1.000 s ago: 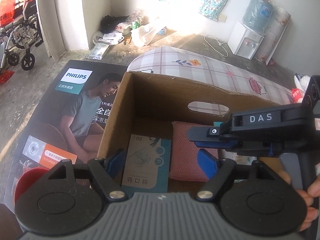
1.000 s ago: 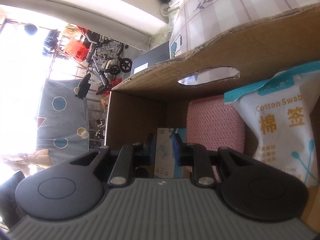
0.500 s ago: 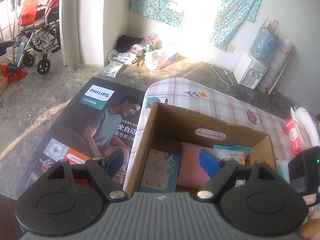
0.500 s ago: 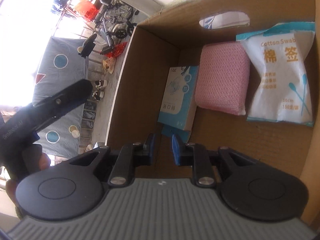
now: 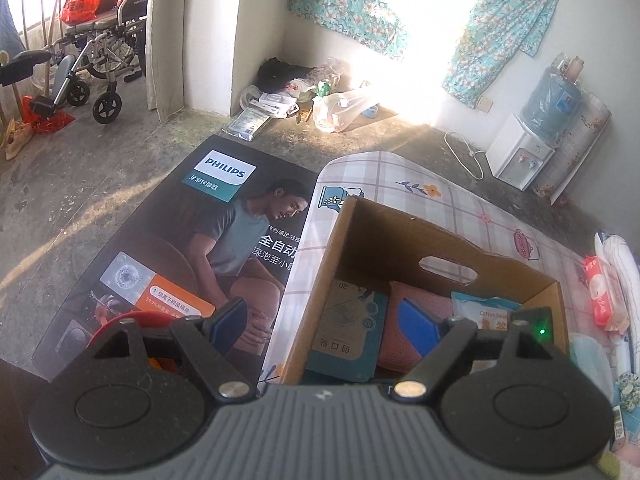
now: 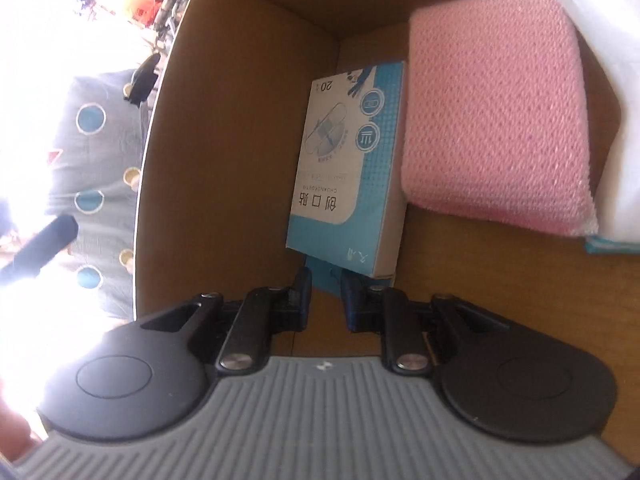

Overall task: Organize soft objects
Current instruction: 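Move the left gripper to the blue-and-teal wet-wipes pack on the bed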

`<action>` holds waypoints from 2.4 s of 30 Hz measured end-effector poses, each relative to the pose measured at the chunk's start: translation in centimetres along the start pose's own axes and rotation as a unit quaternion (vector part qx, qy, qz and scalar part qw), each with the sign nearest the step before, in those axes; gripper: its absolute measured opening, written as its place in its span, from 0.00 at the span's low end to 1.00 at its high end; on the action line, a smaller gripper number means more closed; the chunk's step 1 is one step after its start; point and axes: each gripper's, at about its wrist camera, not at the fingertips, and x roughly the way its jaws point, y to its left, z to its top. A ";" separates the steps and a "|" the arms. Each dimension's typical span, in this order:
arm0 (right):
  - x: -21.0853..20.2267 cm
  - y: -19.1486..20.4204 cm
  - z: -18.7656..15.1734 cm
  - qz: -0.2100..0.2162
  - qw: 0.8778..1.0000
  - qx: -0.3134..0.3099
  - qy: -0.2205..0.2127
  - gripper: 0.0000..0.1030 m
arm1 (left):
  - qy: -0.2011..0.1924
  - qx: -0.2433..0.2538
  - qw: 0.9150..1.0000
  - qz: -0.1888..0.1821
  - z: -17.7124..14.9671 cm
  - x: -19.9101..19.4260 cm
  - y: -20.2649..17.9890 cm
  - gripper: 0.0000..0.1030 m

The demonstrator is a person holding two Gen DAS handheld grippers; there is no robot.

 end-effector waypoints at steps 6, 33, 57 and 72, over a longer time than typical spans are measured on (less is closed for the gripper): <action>-1.4 -1.3 0.9 0.025 0.998 0.037 -0.039 0.17 | 0.006 -0.005 1.000 0.002 -0.4 0.4 0.0 0.82; -43.9 -13.0 -23.5 -0.042 0.940 -0.033 -0.337 0.70 | -0.040 0.220 0.953 -0.205 -17.1 -12.2 -20.6 0.90; -48.2 -25.3 -33.3 -0.035 0.912 0.077 -0.402 0.63 | 0.004 0.320 0.917 -0.237 -26.6 -4.7 -37.4 0.81; -41.9 -27.9 -24.6 -0.023 0.940 0.131 -0.313 0.36 | 0.078 0.326 0.918 -0.213 -25.4 1.6 -39.6 0.42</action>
